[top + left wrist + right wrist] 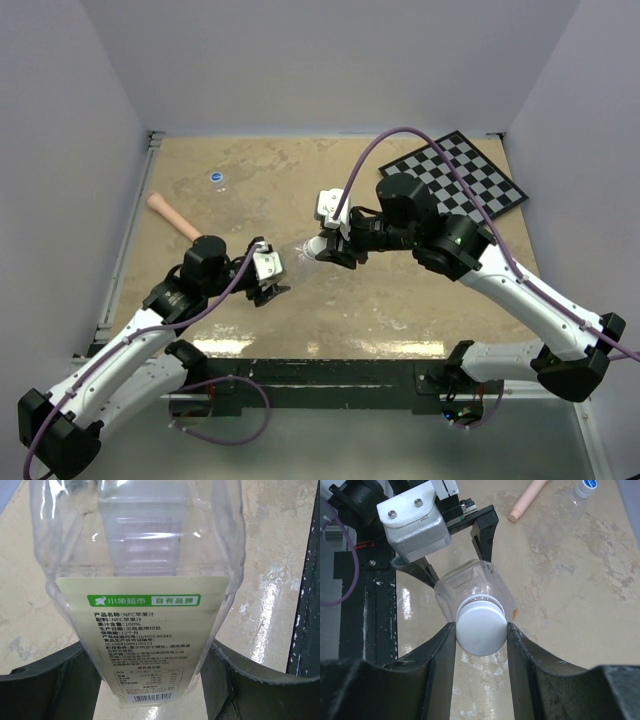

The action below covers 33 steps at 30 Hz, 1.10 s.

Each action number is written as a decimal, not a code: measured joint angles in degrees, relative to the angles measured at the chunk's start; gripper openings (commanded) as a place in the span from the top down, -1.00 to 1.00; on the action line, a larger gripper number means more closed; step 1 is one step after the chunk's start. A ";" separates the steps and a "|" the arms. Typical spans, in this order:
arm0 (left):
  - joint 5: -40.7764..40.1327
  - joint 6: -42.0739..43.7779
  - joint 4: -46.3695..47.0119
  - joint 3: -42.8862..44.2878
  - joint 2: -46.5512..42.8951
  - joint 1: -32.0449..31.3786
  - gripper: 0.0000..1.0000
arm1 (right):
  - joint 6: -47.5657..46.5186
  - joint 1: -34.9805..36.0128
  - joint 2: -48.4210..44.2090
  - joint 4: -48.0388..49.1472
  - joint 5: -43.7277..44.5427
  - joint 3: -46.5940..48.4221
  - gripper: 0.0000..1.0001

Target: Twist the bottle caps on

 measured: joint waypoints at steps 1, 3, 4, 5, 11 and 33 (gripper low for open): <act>-0.02 0.26 -0.02 0.00 -0.11 -0.11 1.00 | 0.00 0.00 0.00 0.00 0.00 0.00 0.76; -0.02 0.70 -0.04 0.00 -0.28 -0.31 1.00 | 0.02 0.00 0.00 0.00 -0.26 0.00 0.76; -0.04 0.83 -0.11 0.00 -0.42 -0.39 1.00 | 0.02 0.00 0.00 0.00 -0.46 0.00 0.76; -0.11 0.96 -0.15 0.00 -0.55 -0.50 1.00 | 0.02 0.00 -0.02 0.00 -0.74 0.00 0.76; -0.59 1.42 -0.61 -0.02 -1.20 -0.66 1.00 | 0.02 0.04 -0.02 -0.02 -1.14 0.00 0.76; 1.79 0.94 -1.01 0.02 -0.07 -0.96 1.00 | -1.44 0.11 0.20 -1.66 -3.72 -0.02 0.77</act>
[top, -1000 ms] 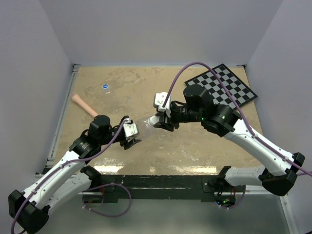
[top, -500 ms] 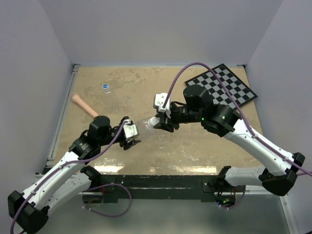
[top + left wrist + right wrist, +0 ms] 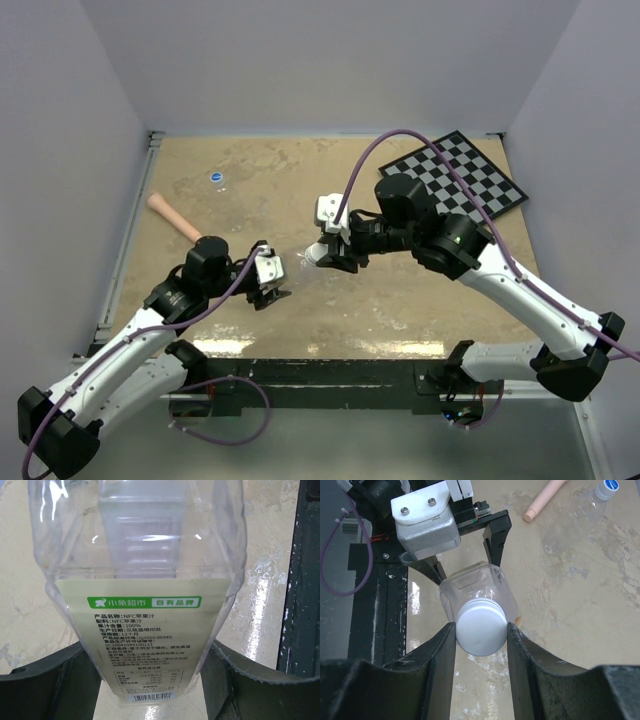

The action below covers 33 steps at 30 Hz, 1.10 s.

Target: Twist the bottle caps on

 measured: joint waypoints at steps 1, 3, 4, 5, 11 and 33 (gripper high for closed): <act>0.22 0.22 -0.15 0.00 0.17 0.00 1.00 | -0.07 0.00 0.09 -0.17 -0.11 0.00 0.77; 0.50 0.42 -0.70 0.07 0.50 0.00 1.00 | -0.09 0.00 0.42 -0.57 -0.15 0.00 0.78; 0.57 0.42 -0.90 0.07 0.59 0.00 1.00 | -0.07 0.04 0.57 -0.70 -0.15 0.00 0.78; 0.57 0.42 -1.14 0.07 0.70 0.00 1.00 | -0.07 0.04 0.68 -0.79 -0.13 0.00 0.80; 0.15 -0.07 -1.33 -0.02 0.28 0.00 1.00 | 0.55 0.04 1.14 -0.74 0.02 0.00 0.87; -11.58 -7.58 15.69 -8.52 -2.47 -2.97 1.00 | 19.69 0.31 2.62 6.80 10.97 -1.33 1.00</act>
